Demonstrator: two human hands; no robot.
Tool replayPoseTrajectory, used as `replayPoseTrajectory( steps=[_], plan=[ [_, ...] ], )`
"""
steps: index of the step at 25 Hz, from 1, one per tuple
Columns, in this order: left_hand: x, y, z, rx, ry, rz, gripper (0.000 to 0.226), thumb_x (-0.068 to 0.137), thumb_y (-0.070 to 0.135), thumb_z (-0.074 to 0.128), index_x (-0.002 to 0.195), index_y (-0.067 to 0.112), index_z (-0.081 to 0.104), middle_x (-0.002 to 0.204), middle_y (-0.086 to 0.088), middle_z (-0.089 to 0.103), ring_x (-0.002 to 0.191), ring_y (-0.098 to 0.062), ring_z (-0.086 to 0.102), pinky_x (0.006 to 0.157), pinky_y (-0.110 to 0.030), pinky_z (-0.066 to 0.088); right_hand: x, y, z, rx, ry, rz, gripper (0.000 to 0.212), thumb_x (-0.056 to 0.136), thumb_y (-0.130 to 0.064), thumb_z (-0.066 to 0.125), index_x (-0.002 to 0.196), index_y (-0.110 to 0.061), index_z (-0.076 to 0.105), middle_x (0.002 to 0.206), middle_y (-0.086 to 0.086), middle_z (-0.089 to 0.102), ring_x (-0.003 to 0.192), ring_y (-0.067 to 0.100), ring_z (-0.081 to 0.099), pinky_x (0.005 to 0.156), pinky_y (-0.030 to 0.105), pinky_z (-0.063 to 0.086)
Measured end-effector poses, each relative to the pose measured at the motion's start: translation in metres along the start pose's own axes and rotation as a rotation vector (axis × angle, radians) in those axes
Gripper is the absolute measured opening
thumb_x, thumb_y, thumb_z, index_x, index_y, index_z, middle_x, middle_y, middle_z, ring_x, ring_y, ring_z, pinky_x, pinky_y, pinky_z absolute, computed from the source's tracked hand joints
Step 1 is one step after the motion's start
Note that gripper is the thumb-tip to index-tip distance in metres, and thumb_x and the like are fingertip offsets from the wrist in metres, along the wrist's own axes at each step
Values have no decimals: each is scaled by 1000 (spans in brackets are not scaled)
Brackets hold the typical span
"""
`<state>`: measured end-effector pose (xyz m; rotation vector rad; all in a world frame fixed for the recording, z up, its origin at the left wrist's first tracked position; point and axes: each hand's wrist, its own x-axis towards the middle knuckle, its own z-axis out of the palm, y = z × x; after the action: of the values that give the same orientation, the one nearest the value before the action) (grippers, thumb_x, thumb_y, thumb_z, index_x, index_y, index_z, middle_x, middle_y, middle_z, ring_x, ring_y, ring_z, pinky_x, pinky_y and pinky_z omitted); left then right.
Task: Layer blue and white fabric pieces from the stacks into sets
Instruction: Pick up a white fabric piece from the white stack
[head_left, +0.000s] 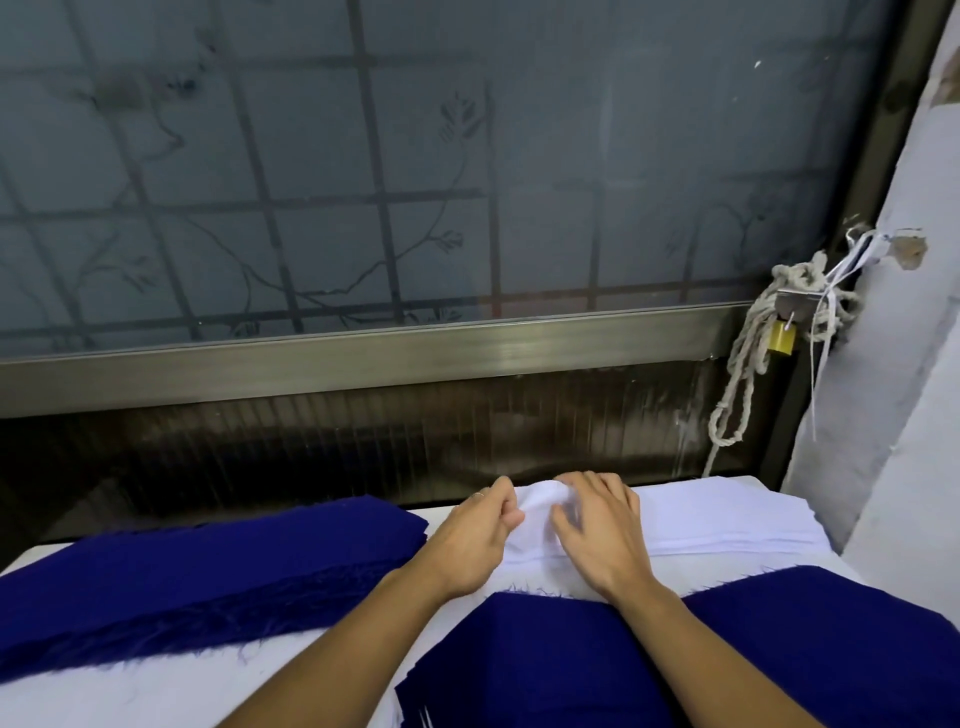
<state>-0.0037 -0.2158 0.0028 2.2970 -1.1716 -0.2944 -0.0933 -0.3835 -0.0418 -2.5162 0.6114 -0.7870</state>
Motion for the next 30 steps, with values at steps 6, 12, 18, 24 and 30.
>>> replayPoseTrajectory(
  steps=[6,12,18,24,30],
  plan=[
    [19,17,-1,-447,263,-160,43,85,22,83,114,28,52,90,1,63,80,-10,62,68,-18,48,0,-2,-2,126,66,-6,7,97,-38,61,97,-43,56,101,-27,45,101,-7,29,93,26,35],
    [16,16,-6,-228,407,-163,34,79,24,88,102,26,63,87,7,63,79,-11,62,67,-21,52,4,2,2,99,41,83,10,100,-38,59,107,-44,56,105,-24,46,104,3,37,85,22,38],
    [12,10,-11,-212,437,-259,25,79,29,87,94,22,68,83,5,66,76,-12,63,63,-22,50,4,4,4,78,62,57,23,98,-34,61,120,-41,57,121,-16,60,118,9,49,97,23,37],
    [12,8,-10,-61,434,-178,14,94,30,73,104,22,74,93,8,71,88,-9,66,73,-25,54,3,4,1,-16,16,-60,41,100,-42,52,141,-41,48,144,-18,50,136,6,38,118,32,23],
    [8,35,-23,242,342,38,22,102,46,54,112,33,69,98,11,72,89,-9,67,73,-26,55,4,-13,-11,-2,70,-239,29,103,-41,53,128,-33,64,129,-15,62,130,8,46,110,25,24]
  ],
)
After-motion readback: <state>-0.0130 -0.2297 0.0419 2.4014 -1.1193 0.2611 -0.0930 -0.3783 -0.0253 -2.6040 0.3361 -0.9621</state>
